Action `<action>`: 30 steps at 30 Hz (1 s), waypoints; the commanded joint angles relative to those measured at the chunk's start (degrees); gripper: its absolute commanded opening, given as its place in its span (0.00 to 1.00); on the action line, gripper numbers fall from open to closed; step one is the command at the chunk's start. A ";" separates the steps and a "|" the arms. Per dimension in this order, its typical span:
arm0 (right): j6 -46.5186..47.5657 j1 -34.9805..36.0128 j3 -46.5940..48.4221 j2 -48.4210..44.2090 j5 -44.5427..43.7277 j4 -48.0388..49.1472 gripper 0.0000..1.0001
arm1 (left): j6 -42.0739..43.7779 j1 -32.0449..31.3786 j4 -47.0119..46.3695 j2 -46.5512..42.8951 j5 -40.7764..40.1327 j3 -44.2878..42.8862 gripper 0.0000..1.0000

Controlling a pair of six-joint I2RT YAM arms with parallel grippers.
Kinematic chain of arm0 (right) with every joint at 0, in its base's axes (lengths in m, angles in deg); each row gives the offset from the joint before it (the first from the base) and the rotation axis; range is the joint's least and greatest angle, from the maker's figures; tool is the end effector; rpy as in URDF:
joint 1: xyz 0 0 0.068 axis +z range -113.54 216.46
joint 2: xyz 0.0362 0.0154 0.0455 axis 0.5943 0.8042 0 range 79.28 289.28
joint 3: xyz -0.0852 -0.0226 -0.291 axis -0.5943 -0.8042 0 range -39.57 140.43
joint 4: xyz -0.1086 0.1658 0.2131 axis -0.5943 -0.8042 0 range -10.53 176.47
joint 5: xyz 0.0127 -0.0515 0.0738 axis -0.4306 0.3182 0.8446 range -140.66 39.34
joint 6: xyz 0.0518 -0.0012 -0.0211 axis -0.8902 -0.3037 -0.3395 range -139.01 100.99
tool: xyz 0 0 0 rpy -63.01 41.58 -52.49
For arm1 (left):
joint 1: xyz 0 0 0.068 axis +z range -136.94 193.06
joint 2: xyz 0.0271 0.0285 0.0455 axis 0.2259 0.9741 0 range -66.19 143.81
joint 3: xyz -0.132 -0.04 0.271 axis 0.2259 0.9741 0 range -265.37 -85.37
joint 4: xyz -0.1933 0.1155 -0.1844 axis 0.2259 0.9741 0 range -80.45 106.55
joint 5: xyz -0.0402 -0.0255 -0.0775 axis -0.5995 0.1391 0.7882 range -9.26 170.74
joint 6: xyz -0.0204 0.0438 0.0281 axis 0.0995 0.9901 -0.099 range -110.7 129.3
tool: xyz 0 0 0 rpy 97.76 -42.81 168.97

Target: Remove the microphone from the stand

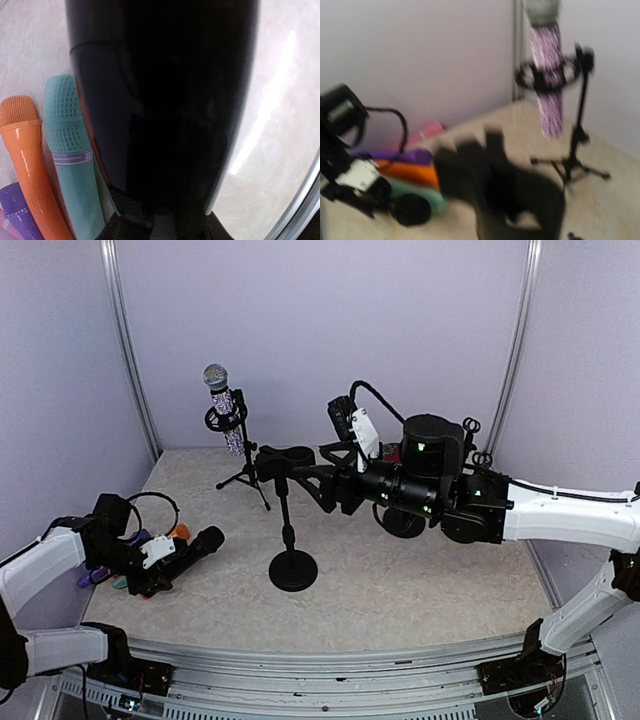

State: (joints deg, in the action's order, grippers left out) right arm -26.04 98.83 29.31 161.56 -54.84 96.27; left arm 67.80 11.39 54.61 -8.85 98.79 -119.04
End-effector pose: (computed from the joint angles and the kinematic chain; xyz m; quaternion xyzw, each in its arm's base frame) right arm 0.1765 0.3310 0.3942 -0.3161 0.6568 0.3675 0.5775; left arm 0.1771 -0.0170 0.2038 0.5116 0.8254 -0.0489 0.2336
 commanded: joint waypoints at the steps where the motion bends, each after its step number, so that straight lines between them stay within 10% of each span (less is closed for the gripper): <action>1: -4.85 0.12 -6.68 -3.58 -4.50 3.97 0.72 | 1.77 0.37 -10.67 0.58 -7.90 3.21 0.00; 9: -6.92 1.12 -16.40 -4.23 -6.36 8.78 0.79 | -0.15 0.39 -19.05 6.33 -15.26 5.88 0.01; 20: -10.33 3.28 -15.00 8.55 -8.75 14.50 0.74 | -1.54 -0.20 -15.29 6.37 -16.29 4.48 0.43; 30: -9.03 3.26 -10.82 19.65 -10.64 21.54 0.67 | -2.30 -1.81 -12.69 4.36 -16.58 3.43 0.51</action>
State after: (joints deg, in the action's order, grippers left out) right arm -35.57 101.70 15.54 178.37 -63.78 112.19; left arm 66.56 10.25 40.20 -3.95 81.98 -113.73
